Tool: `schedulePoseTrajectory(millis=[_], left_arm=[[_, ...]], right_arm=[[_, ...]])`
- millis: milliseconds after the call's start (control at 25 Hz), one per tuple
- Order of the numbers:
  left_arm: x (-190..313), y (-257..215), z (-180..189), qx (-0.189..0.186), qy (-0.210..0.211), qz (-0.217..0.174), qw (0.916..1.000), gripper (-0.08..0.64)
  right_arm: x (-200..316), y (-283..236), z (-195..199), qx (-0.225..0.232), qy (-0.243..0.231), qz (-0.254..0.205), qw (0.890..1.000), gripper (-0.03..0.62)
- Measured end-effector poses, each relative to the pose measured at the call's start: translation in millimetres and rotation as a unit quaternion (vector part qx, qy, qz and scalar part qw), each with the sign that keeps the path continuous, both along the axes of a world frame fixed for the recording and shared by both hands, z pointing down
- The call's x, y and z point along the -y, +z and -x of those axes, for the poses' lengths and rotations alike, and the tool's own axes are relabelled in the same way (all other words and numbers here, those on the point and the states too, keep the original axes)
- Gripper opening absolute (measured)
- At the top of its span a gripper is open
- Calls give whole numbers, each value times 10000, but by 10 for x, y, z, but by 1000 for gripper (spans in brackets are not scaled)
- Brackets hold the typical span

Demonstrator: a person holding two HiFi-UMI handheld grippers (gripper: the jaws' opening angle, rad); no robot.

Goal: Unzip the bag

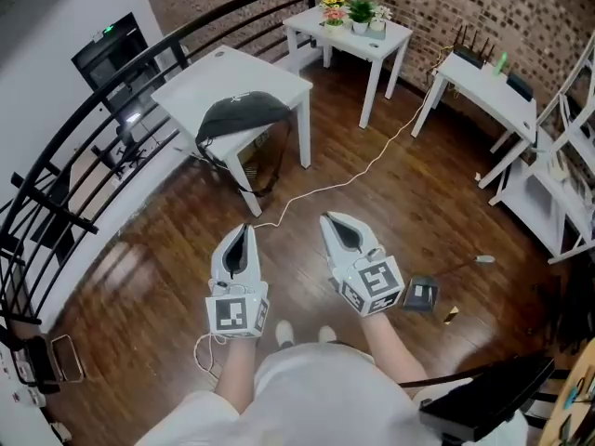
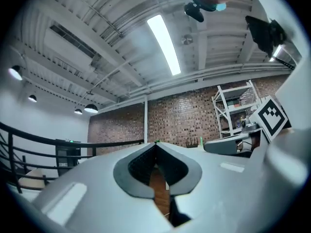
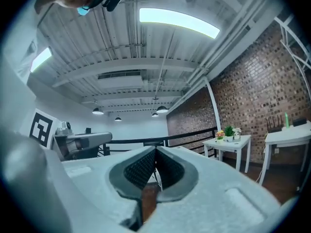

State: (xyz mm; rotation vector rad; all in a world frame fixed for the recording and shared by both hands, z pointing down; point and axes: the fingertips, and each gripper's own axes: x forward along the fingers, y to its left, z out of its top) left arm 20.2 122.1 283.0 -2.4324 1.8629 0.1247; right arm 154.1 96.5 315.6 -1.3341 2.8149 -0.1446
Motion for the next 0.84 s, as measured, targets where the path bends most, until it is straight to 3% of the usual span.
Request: schedulePoseTrajectory(millis=[120, 320, 480, 840], left_arm=[[-206, -163, -38, 30, 62, -135, 9999, 17], [-451, 75, 237, 63, -68, 115, 9999, 17], [-552, 137, 470, 72, -202, 219, 9995, 17], [-659, 105, 582, 154, -96, 251, 9995, 17]], right_arm=[[-247, -31, 44, 1, -44, 17, 10000, -9], [-469, 17, 190, 1, -20, 40, 10000, -9], [-545, 12, 385, -79, -91, 44, 9999, -9], [-585, 12, 508, -183, -89, 121, 9997, -9]])
